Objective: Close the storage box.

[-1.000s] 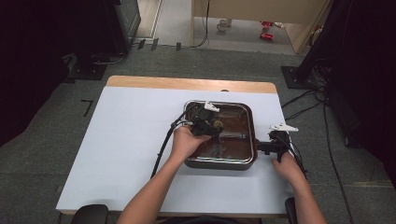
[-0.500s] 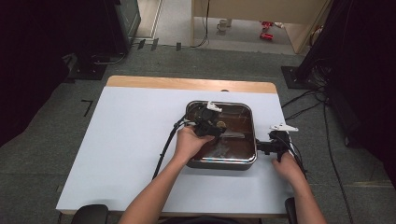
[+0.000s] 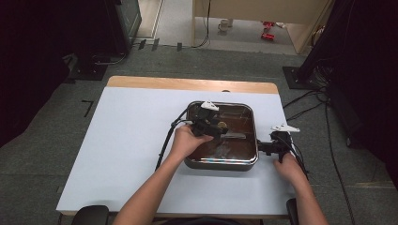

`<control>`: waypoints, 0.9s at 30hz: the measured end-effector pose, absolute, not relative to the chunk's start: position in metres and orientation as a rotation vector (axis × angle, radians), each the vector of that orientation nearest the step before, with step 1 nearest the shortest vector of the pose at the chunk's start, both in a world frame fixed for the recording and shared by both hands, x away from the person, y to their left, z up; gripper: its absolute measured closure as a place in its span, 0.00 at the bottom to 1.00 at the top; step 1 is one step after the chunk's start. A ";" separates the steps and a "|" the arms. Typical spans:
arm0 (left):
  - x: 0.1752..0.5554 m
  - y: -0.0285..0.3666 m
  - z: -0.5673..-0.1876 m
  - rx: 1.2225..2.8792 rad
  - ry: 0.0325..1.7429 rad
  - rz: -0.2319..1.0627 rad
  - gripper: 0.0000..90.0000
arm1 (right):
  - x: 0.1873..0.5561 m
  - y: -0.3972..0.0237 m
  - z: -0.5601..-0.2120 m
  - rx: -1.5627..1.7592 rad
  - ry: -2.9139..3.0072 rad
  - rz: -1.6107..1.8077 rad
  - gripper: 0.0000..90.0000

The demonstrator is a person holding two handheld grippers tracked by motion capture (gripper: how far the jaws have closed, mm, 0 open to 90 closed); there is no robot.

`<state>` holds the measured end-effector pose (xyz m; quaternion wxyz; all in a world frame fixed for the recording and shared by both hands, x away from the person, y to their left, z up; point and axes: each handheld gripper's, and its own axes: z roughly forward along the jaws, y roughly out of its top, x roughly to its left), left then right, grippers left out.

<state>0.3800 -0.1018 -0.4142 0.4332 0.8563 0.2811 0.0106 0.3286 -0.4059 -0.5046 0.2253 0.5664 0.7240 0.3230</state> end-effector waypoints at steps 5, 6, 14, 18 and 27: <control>0.369 -0.095 -0.408 2.212 0.625 0.140 0.40 | 0.329 -0.406 -0.505 1.561 1.997 0.891 0.11; 0.368 -0.092 -0.408 2.211 0.628 0.125 0.39 | 0.329 -0.406 -0.505 1.561 1.996 0.892 0.11; 0.357 -0.065 -0.403 2.149 0.687 0.048 0.32 | 0.329 -0.406 -0.505 1.563 1.997 0.891 0.11; 0.349 -0.054 -0.402 2.163 0.687 0.069 0.31 | 0.329 -0.406 -0.505 1.562 1.996 0.891 0.11; 0.335 -0.024 -0.405 2.141 0.733 0.083 0.31 | 0.329 -0.406 -0.505 1.564 1.995 0.891 0.11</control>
